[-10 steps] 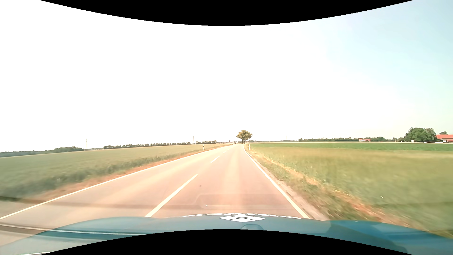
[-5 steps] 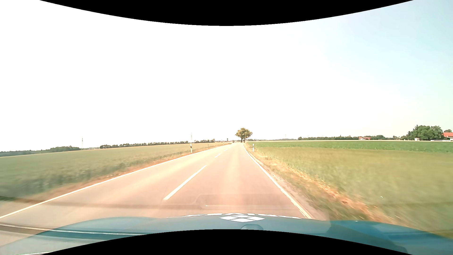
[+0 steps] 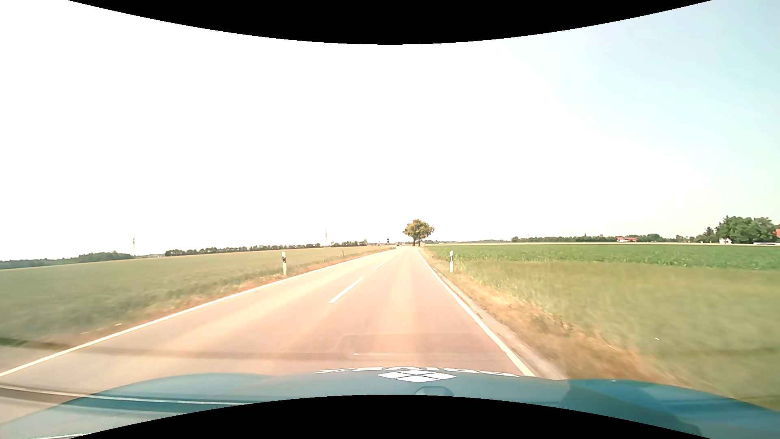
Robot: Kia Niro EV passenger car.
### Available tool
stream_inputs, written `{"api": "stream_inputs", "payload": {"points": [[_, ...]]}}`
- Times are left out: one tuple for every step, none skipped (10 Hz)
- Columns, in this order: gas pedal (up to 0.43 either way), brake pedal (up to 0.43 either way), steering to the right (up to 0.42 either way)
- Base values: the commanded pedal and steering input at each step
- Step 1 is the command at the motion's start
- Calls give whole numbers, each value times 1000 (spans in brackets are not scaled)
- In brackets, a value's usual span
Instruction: Follow the waypoints while adhering to traffic rules and regulations
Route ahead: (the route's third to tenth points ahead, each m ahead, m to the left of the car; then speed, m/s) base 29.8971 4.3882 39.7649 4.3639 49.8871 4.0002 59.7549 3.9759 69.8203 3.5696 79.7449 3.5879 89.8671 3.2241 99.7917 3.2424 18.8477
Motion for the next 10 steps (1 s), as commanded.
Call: {"api": "stream_inputs", "payload": {"points": [[169, 0, 2], [169, 0, 2], [169, 0, 1], [169, 0, 1], [169, 0, 2], [169, 0, 1], [169, 0, 1], [169, 0, 0], [169, 0, 1], [169, 0, 1]]}}
